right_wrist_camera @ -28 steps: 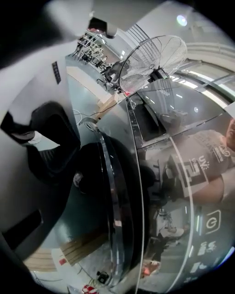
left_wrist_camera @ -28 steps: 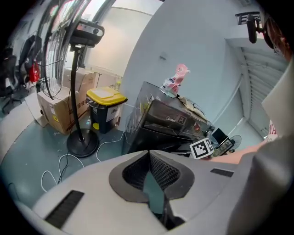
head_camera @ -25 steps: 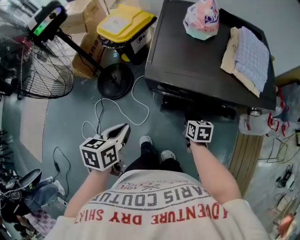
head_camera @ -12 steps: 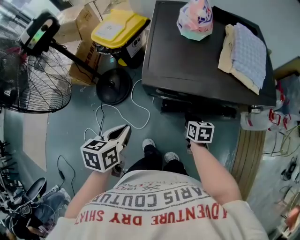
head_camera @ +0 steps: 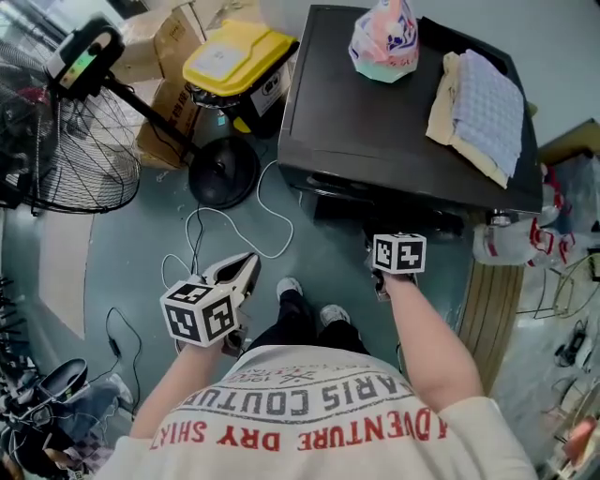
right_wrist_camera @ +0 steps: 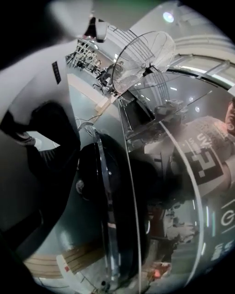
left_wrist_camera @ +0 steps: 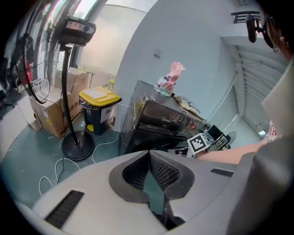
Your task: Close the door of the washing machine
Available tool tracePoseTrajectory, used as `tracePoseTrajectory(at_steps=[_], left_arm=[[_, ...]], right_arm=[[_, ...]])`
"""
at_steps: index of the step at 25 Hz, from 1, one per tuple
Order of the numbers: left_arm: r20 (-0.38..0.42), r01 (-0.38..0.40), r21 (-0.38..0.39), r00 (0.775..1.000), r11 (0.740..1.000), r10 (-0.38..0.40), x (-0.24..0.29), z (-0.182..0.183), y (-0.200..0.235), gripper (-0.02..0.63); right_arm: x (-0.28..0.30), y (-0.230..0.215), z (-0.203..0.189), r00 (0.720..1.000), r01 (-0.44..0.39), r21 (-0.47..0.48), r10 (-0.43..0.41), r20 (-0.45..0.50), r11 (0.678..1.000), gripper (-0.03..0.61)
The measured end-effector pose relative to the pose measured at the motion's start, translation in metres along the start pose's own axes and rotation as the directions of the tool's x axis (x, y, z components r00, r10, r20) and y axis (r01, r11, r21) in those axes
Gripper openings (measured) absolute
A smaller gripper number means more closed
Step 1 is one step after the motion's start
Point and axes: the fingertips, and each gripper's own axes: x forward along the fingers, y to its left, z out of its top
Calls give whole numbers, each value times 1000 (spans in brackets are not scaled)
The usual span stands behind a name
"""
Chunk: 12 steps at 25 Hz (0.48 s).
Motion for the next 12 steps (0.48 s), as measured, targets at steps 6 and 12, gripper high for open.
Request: tracePoseTrajectory(at_steps=[6,12], left_arm=[[45,11,-3,999,1000,-11,-4,-8,-28,32],[143,35,-5,989,999,-34,-13,-5,-69,32]], right_arm=[[-40,4,7,999,-29,-159,31,14,987,20],[-122,48,31,960,-238,-247,266,86,939,20]])
